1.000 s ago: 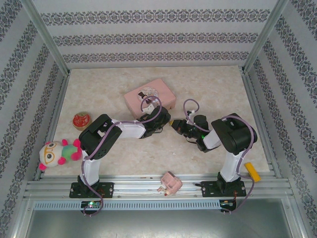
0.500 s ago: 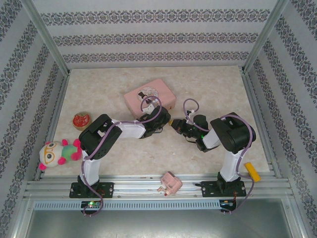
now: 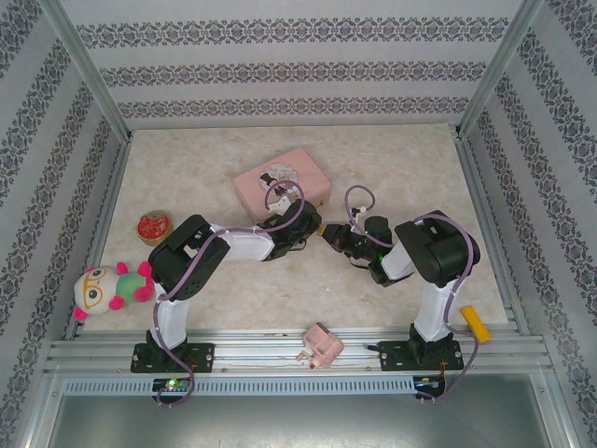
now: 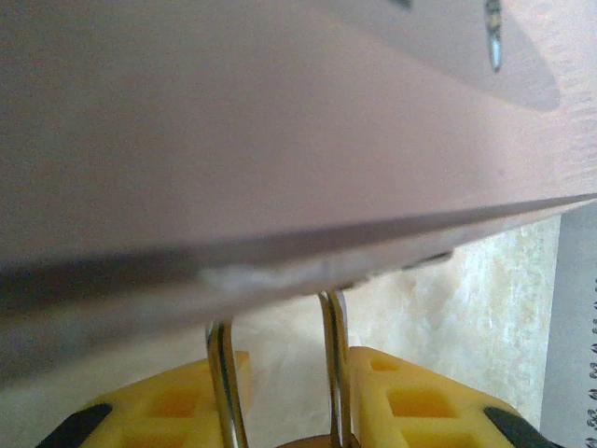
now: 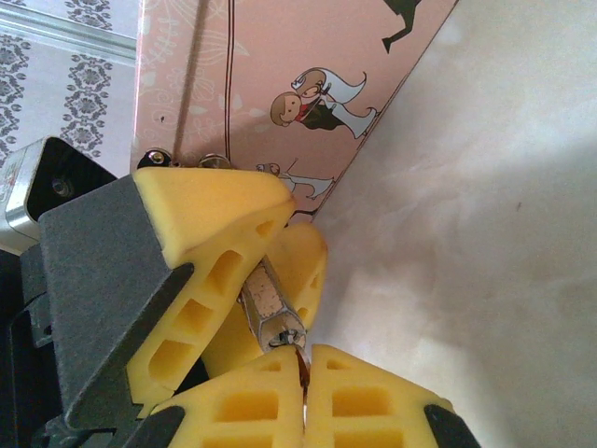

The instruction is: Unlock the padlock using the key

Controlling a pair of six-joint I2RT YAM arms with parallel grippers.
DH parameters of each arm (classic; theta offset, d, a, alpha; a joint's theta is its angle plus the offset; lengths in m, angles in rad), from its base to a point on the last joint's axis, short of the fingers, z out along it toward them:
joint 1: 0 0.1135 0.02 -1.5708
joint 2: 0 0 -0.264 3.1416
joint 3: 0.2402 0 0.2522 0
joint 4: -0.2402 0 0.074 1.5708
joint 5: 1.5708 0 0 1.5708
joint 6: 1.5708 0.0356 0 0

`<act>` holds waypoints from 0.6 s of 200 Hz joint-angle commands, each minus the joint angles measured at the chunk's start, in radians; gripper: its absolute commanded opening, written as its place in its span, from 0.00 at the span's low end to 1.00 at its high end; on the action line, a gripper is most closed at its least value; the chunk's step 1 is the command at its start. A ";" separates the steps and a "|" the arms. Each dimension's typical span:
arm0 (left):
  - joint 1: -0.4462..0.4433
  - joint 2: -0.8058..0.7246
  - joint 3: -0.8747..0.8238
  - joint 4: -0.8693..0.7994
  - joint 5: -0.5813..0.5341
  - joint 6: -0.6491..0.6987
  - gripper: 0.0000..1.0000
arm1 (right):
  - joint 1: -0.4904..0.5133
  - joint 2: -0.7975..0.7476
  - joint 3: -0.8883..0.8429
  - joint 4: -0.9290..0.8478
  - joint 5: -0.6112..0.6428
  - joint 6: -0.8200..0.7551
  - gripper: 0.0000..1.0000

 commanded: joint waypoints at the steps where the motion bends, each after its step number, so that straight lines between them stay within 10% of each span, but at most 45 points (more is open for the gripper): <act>1: -0.018 0.036 -0.026 0.070 0.105 -0.140 0.00 | -0.008 0.023 0.009 0.038 -0.014 0.007 0.00; 120: -0.018 0.037 -0.028 0.075 0.095 -0.148 0.00 | -0.015 0.042 -0.016 0.068 -0.014 0.013 0.00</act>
